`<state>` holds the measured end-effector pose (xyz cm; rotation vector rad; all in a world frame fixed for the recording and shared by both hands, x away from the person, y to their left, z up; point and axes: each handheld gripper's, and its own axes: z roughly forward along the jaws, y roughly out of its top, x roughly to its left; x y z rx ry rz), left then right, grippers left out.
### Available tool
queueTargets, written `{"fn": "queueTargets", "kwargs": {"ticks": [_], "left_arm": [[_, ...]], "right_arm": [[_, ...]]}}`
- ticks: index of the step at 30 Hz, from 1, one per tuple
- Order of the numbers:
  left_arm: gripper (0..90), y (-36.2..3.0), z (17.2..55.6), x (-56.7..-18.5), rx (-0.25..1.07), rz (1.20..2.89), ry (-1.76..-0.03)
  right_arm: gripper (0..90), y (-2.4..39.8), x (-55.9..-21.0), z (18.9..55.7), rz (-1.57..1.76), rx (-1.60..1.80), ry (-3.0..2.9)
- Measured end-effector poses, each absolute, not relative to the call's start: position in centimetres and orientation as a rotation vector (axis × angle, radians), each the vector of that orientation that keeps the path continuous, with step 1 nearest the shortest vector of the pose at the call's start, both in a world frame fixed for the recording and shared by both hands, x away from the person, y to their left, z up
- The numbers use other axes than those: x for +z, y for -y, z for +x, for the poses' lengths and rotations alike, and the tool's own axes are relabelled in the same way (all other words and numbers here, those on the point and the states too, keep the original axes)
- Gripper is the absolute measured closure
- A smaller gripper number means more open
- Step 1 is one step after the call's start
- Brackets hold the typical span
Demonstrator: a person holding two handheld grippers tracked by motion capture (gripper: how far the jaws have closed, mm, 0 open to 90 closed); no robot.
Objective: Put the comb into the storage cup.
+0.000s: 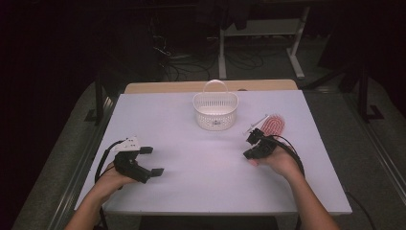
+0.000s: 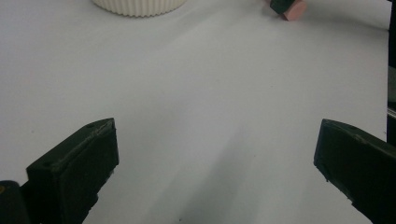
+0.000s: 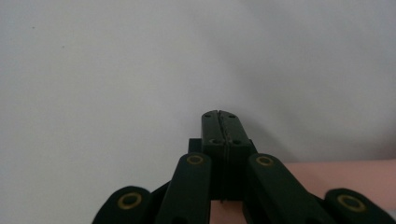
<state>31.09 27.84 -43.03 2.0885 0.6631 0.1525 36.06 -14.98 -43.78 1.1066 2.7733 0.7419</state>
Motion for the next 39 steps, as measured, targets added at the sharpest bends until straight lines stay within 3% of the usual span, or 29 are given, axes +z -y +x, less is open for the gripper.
{"fn": "queueTargets", "kwargs": {"ticks": [39], "left_arm": [[0.0,-27.8,31.1,-42.9,0.158,2.091,-0.658]], "right_arm": [[89.0,18.4,-43.6,33.6,1.193,0.709,-2.734]]}}
